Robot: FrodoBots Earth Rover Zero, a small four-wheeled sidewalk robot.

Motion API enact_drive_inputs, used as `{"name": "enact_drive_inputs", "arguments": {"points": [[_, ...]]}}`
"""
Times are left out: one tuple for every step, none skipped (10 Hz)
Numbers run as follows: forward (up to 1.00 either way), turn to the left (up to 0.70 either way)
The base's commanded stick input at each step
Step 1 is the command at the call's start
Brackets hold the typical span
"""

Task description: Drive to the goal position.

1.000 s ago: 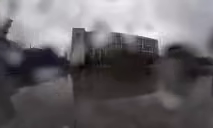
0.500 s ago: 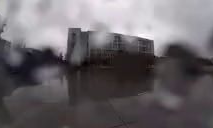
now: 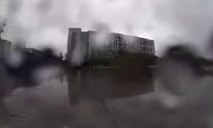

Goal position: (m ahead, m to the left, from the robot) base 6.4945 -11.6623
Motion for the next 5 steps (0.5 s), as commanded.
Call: {"name": "enact_drive_inputs", "arguments": {"points": [[1.0, 0.0], [1.0, 0.0], [1.0, 0.0], [1.0, 0.0], [1.0, 0.0]]}}
